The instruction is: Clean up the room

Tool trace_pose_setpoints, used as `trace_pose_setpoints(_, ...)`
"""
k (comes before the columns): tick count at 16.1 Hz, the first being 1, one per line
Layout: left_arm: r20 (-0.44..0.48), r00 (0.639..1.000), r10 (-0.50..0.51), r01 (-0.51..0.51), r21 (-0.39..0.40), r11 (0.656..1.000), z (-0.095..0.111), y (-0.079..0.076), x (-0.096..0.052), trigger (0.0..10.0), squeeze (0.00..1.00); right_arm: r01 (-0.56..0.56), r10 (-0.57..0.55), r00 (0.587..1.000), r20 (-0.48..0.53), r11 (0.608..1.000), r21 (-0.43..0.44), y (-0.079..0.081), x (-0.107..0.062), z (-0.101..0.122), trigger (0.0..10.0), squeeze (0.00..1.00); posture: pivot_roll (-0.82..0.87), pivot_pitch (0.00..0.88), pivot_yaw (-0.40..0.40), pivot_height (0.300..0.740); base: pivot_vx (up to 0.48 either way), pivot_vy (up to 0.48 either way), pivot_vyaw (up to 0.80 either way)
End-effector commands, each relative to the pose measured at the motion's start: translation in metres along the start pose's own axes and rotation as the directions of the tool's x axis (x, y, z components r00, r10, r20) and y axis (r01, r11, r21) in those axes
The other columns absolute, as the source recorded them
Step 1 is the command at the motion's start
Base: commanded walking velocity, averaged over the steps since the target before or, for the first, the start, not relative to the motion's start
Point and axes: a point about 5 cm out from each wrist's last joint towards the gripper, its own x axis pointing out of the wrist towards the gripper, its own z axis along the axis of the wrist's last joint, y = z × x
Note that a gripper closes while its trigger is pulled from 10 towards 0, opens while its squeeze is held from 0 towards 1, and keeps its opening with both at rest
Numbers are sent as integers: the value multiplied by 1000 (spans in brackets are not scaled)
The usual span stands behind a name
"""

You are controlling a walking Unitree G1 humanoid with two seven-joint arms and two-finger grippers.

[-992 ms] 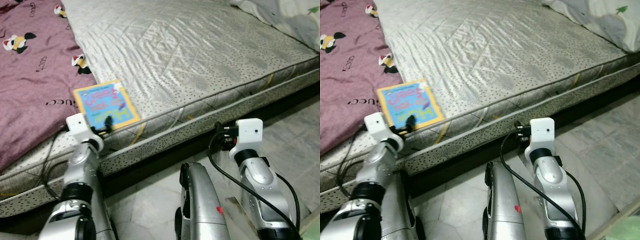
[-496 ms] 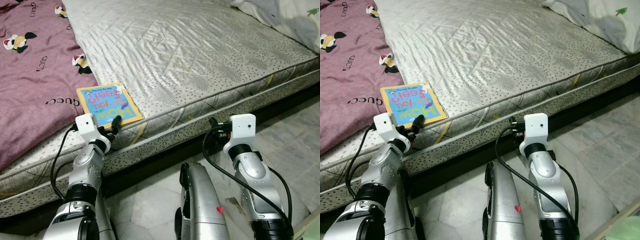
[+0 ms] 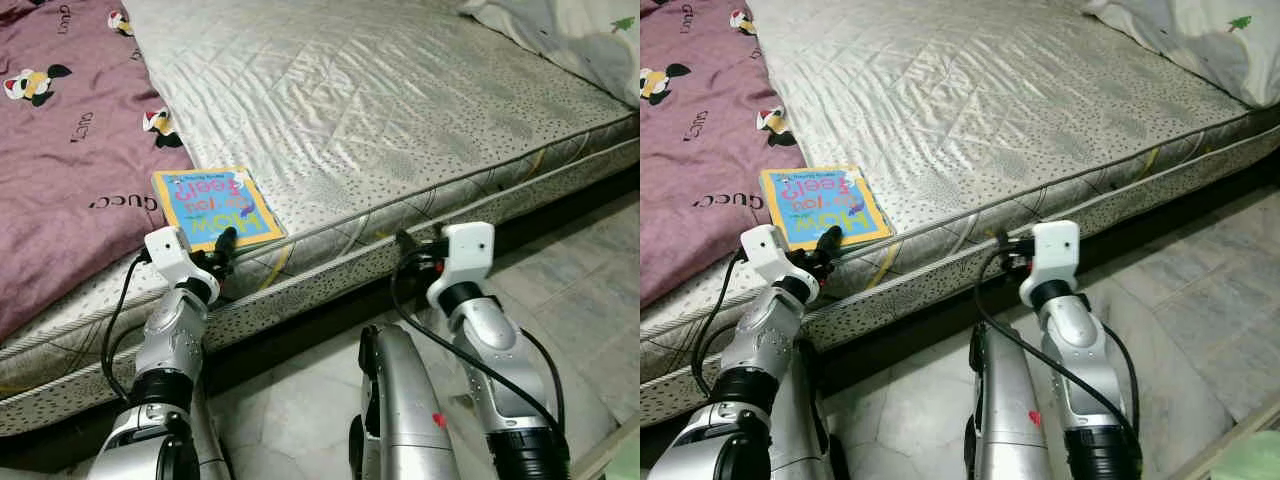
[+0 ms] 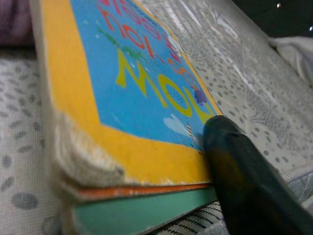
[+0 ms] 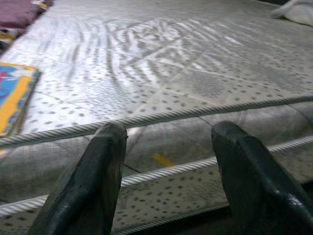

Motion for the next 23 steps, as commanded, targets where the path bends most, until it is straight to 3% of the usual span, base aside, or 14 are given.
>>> trace_pose_setpoints(1,17,1000,4,-3,-16,1000,2,2,-1,0,0,0,0,1000,13,1000,0,-1,2,3,10000,0,-123,66,-39,448,0,0,0)
trace_pose_setpoints(7,30,1000,-8,9,-56,998,3,1,-1,0,0,9,-9,1000,11,1000,-20,-2,2,1,10000,0,-121,63,-39,448,0,0,0)
trace_pose_setpoints(15,80,995,-62,65,-38,997,9,-8,-1,0,0,18,-18,1000,15,999,-27,-2,4,0,10000,0,-113,50,-38,448,0,0,0)
trace_pose_setpoints(19,142,987,-76,74,17,997,17,-12,-4,0,0,-25,24,999,25,1000,14,6,6,1,10000,0,-104,39,-35,448,0,0,0)
trace_pose_setpoints(20,199,975,-95,85,58,995,29,-16,-6,0,0,-53,51,998,30,997,62,15,9,1,10000,0,-87,15,-28,448,0,0,0)
trace_pose_setpoints(23,245,962,-122,98,110,989,43,-21,-12,0,0,-86,82,996,36,990,113,25,13,1,10000,0,-71,0,-13,448,0,0,0)
